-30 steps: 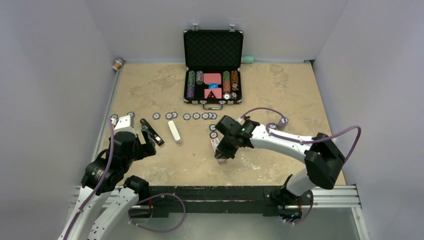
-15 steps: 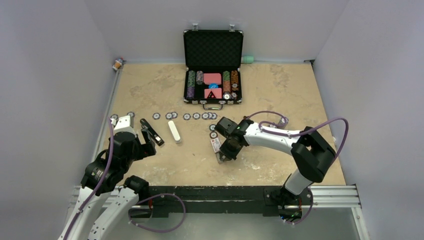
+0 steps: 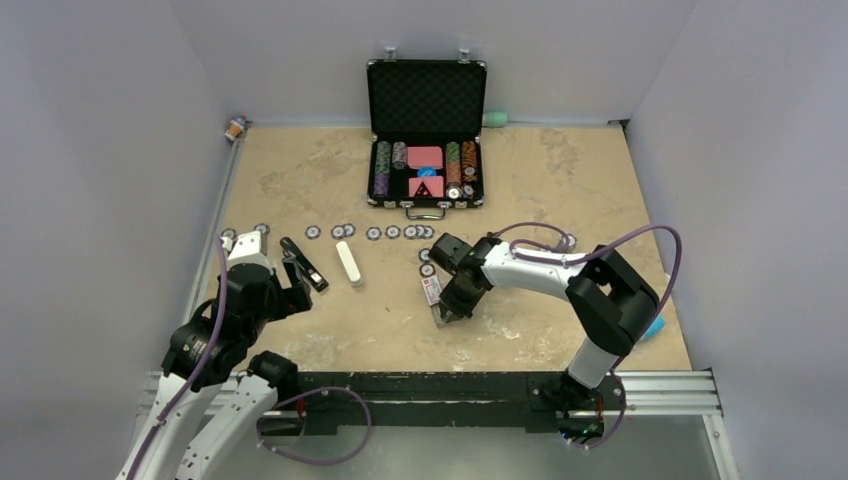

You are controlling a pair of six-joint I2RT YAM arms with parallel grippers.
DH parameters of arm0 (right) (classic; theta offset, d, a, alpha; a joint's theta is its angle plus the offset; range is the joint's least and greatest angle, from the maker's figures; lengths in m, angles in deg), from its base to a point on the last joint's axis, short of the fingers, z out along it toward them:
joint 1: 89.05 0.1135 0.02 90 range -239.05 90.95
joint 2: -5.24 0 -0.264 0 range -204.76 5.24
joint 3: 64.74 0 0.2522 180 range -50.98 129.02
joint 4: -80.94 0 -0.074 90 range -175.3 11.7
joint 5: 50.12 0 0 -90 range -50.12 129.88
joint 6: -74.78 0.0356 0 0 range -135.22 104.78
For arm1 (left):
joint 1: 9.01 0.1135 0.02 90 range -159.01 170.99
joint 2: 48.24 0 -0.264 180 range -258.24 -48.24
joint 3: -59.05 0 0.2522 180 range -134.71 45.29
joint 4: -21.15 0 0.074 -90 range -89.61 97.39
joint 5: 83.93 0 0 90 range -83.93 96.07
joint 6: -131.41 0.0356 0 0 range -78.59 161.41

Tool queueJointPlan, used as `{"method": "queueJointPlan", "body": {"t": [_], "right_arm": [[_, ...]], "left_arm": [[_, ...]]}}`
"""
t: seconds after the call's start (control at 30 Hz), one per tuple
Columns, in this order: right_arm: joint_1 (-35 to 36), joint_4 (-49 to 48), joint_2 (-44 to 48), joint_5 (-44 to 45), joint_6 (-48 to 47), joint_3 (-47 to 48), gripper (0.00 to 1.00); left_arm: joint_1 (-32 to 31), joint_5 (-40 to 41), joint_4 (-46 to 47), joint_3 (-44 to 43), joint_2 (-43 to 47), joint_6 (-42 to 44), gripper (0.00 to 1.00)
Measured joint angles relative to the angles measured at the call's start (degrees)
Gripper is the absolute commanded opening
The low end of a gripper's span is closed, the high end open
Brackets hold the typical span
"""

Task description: Unload the staples from the stapler

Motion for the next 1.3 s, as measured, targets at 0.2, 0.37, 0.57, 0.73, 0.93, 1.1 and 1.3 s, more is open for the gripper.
{"method": "queueJointPlan", "body": {"t": [0.2,0.37,0.57,0.73,0.93,1.1,1.3], "right_arm": [[0.0,-0.17,-0.68,0.09,-0.63,0.59,0.1],[0.0,-0.02,-0.68,0.44,-1.86,2.19,0.37],[0.0,0.11,-0.81,1.4,-4.04,5.35,0.45],[0.0,0.44,-1.75,1.77,-5.77,7.54,0.42],[0.0,1.62,-1.55,2.47,-8.26,7.82,0.42],[0.0,3.1,0.0,5.03,-12.85,10.49,0.42],[-0.09,5.42,2.45,11.3,-19.12,14.32,0.17]], "left_arm": [[0.02,-0.09,0.0,0.0,0.0,0.0,0.93],[0.0,-0.09,0.0,0.0,-0.02,0.0,0.93],[0.0,-0.09,0.0,0.0,-0.02,0.0,0.93],[0.0,-0.11,0.0,0.0,-0.02,0.0,0.93],[0.0,-0.09,0.0,0.0,-0.02,0.02,0.97],[0.0,-1.07,0.44,0.0,-0.04,0.46,0.96],[0.0,-2.49,0.57,0.0,-0.7,0.52,0.96]]}}
